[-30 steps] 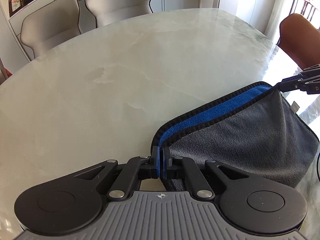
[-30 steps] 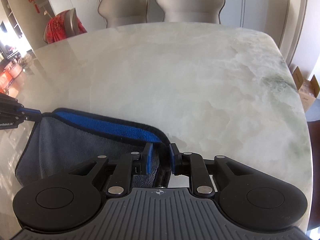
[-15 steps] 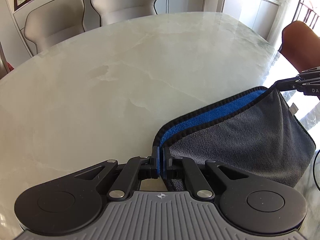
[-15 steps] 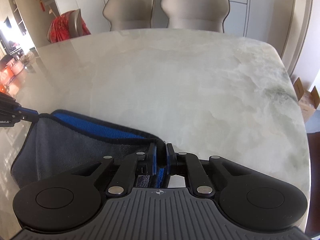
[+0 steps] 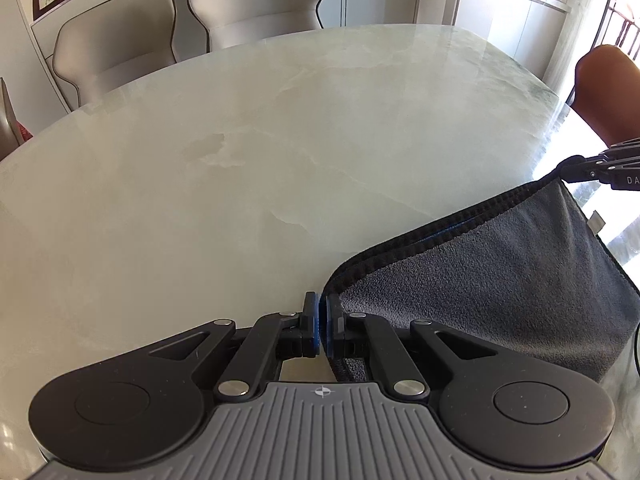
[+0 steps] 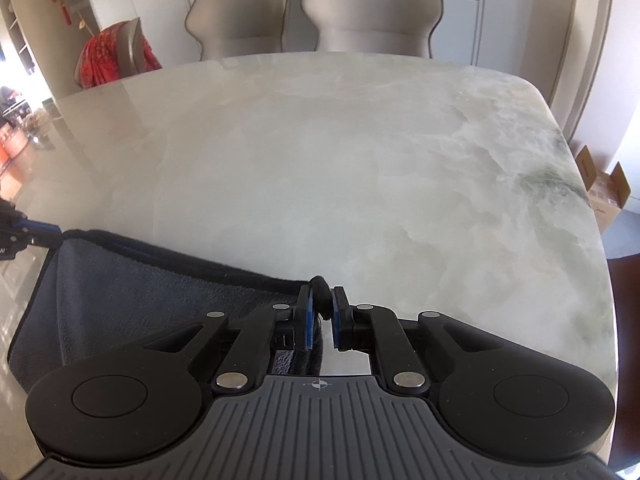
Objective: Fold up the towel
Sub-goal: 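Lower the folded edge onto the towel and open both grippers, then smooth the folded grey towel with the left gripper while the right gripper repositions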
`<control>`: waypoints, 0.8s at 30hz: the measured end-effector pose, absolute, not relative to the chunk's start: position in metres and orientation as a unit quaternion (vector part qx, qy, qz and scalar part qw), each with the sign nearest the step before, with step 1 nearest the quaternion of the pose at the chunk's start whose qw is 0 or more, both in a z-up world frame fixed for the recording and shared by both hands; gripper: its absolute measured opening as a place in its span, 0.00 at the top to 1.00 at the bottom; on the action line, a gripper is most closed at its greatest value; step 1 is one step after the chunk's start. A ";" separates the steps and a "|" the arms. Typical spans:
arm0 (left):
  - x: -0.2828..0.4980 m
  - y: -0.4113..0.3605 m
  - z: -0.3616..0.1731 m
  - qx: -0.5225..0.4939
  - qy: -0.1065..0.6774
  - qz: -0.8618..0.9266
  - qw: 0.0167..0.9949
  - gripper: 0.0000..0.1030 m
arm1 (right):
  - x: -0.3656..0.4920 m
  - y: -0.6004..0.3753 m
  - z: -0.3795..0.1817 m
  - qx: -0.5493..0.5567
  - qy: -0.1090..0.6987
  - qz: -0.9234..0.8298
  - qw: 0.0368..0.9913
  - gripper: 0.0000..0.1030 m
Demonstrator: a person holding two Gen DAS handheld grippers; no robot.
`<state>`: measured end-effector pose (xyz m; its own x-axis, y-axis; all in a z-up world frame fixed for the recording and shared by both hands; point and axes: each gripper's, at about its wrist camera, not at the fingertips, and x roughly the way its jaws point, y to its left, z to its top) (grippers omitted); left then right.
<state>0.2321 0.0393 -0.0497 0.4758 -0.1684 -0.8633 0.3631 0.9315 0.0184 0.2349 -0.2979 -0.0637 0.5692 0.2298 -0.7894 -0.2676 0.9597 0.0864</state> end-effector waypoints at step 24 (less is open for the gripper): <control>0.186 0.013 -0.033 0.138 0.450 -0.184 0.863 0.62 | 0.195 -0.294 -0.033 0.048 0.409 0.138 0.901 0.65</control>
<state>0.1863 0.0132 -0.0328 0.5274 -0.1932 -0.8273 0.4421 0.8940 0.0731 0.1951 -0.2943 -0.0327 0.6268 0.2873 -0.7243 -0.2085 0.9575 0.1994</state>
